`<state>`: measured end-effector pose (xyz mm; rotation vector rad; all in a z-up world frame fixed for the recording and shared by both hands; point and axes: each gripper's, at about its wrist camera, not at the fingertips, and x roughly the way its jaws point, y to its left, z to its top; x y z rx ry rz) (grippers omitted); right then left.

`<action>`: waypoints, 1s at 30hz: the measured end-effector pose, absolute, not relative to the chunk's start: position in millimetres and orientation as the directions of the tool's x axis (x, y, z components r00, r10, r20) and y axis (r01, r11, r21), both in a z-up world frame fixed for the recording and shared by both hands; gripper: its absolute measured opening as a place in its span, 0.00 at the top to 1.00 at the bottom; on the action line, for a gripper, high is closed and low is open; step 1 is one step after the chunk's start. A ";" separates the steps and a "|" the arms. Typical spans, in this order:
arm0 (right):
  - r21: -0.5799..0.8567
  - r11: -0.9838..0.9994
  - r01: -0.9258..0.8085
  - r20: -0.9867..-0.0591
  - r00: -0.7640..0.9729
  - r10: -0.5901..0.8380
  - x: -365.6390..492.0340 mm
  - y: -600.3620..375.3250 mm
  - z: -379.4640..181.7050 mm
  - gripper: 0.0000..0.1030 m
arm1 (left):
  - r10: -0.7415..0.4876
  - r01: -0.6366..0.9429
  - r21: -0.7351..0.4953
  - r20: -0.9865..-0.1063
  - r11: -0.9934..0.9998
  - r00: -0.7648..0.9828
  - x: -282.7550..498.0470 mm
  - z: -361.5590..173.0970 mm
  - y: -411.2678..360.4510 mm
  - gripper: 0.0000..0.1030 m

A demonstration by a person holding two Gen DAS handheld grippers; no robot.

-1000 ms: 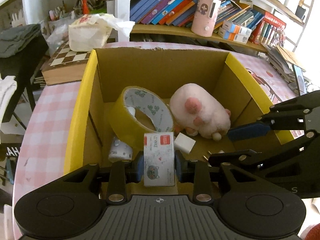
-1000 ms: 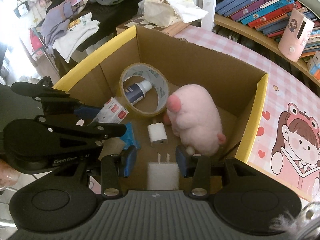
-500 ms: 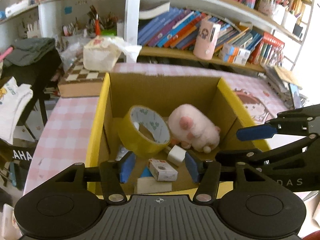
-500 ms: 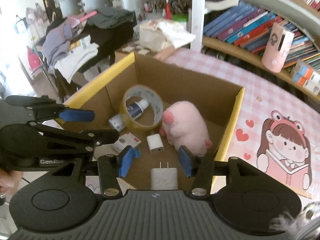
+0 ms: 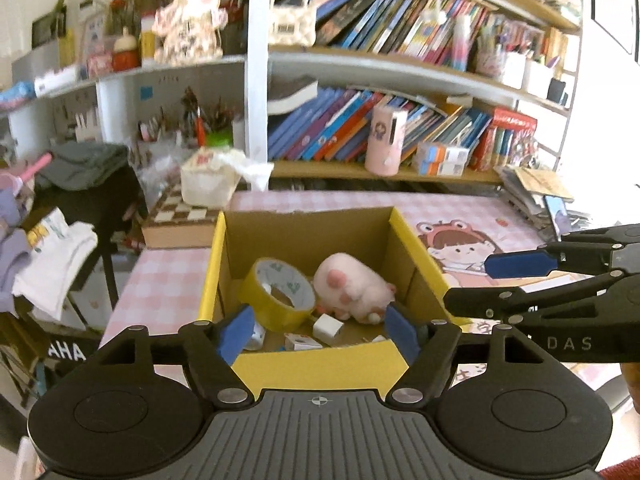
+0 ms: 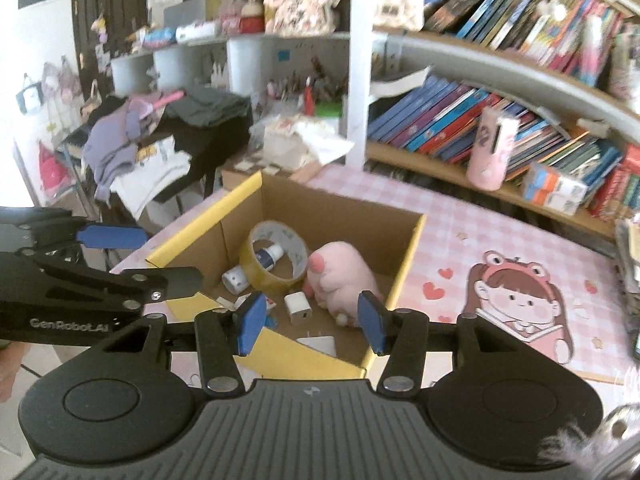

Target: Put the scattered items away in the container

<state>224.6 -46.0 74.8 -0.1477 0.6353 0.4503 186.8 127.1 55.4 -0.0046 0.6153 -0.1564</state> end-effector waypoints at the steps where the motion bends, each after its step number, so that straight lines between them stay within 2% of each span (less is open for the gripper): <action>1: -0.002 0.899 -0.439 -0.592 0.725 0.353 217.4 -48.9 76.7 0.52 | -0.144 0.142 -0.048 -0.567 0.989 0.811 180.9 58.0 126.3 0.26; 6: -0.003 0.928 -0.372 -0.553 0.774 0.308 181.9 -61.8 79.8 0.52 | -0.120 0.115 -0.043 -0.521 0.992 0.845 147.1 67.2 121.8 0.21; 13: 0.014 0.952 -0.306 -0.548 0.794 0.263 140.2 -73.2 70.3 0.52 | -0.116 0.106 -0.048 -0.505 0.993 0.855 109.9 63.2 115.6 0.21; 20: 0.019 0.973 -0.232 -0.569 0.797 0.201 108.6 -80.6 54.8 0.51 | -0.129 0.125 -0.044 -0.541 0.991 0.831 89.0 48.6 108.8 0.21; 30: -0.026 0.988 -0.153 -0.612 0.784 0.105 74.7 -79.8 36.4 0.42 | -0.160 0.172 -0.040 -0.610 0.984 0.776 65.1 22.7 91.8 0.19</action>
